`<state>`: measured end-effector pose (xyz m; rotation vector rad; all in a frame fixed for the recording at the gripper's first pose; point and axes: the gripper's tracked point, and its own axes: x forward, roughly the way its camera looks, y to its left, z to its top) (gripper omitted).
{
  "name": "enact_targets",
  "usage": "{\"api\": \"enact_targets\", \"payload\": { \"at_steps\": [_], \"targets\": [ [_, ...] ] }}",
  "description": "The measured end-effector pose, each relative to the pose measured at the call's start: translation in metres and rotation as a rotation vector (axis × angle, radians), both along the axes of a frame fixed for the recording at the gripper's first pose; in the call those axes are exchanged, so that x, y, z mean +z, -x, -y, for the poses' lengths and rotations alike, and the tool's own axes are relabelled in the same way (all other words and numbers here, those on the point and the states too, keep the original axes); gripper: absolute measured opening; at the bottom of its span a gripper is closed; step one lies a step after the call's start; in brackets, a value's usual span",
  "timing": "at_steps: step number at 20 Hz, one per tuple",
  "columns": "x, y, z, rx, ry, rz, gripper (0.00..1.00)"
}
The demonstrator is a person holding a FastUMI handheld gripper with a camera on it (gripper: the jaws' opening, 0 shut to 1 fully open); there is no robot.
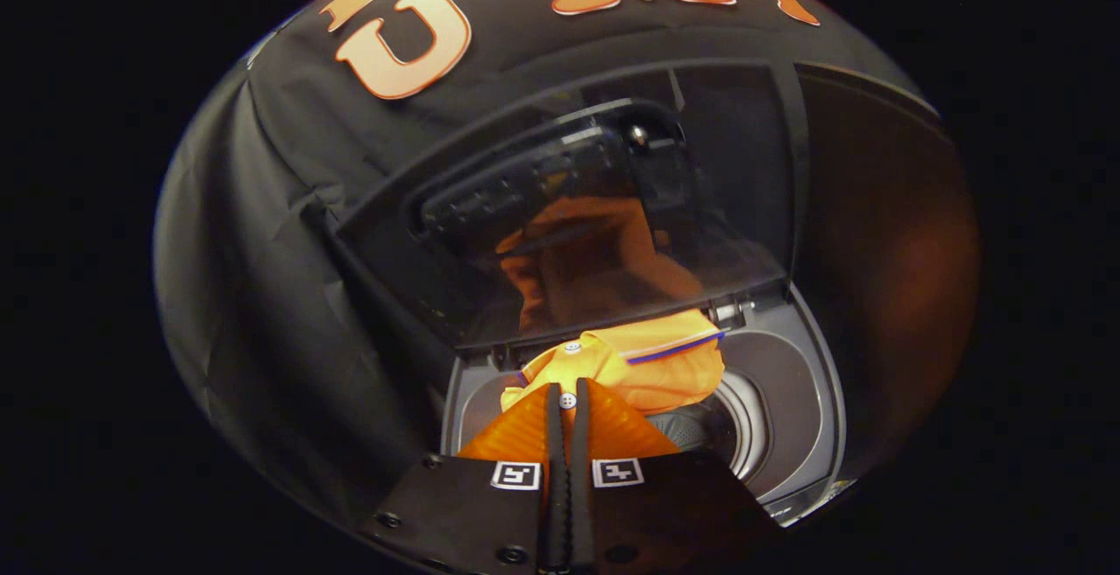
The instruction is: Put the clothes into the washing machine and then close the washing machine lid.
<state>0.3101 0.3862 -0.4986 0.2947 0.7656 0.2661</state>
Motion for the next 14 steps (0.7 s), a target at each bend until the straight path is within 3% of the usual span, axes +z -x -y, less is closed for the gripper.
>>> {"api": "enact_targets", "payload": {
  "at_steps": [9, 14],
  "targets": [
    [-0.101, 0.002, 0.009, -0.038, 0.101, -0.166, 0.08],
    [-0.136, -0.004, 0.004, -0.016, 0.145, -0.233, 0.08]
  ]
}}
